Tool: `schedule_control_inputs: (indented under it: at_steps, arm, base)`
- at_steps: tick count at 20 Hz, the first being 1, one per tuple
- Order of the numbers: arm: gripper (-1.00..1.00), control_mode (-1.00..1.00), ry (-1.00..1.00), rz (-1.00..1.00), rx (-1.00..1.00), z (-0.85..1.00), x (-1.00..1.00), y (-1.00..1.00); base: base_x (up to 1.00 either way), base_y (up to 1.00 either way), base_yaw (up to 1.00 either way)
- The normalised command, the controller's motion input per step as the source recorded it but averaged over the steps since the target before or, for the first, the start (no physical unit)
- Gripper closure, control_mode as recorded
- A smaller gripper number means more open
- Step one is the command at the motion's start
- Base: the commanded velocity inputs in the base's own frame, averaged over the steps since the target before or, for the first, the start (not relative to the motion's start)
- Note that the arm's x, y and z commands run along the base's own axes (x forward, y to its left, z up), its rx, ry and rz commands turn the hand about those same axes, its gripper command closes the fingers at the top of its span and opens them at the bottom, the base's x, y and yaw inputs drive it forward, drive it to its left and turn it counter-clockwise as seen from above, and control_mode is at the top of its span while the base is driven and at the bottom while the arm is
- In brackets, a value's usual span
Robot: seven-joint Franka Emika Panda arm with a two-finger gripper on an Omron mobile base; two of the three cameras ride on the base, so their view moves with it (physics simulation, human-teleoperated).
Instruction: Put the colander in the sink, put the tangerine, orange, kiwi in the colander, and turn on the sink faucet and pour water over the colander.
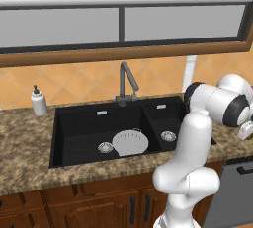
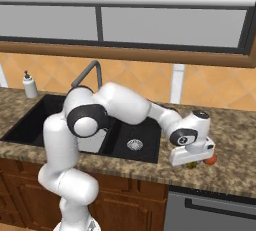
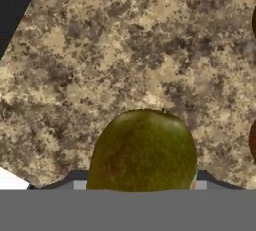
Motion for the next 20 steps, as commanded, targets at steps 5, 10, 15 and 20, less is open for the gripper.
schedule_control_inputs:
  at_steps: [5, 10, 15, 20]
  arm:
    - [1.0, -1.0, -0.06, 0.0, 0.0, 0.74, 0.01, 0.96]
    - [1.0, -1.0, 0.0, 0.0, 0.02, 0.37, 0.16, 1.0]
    - [1.0, -1.0, 0.0, 0.0, 0.07, 0.02, 0.09, 1.0]
    - [1.0, -1.0, 0.0, 0.0, 0.1, 0.01, 0.17, 1.0]
  base:
    - [0.0, 0.0, 0.0]
    - [0.0, 0.0, 0.0]
    - [0.0, 0.0, 0.0]
    - [0.0, 0.0, 0.0]
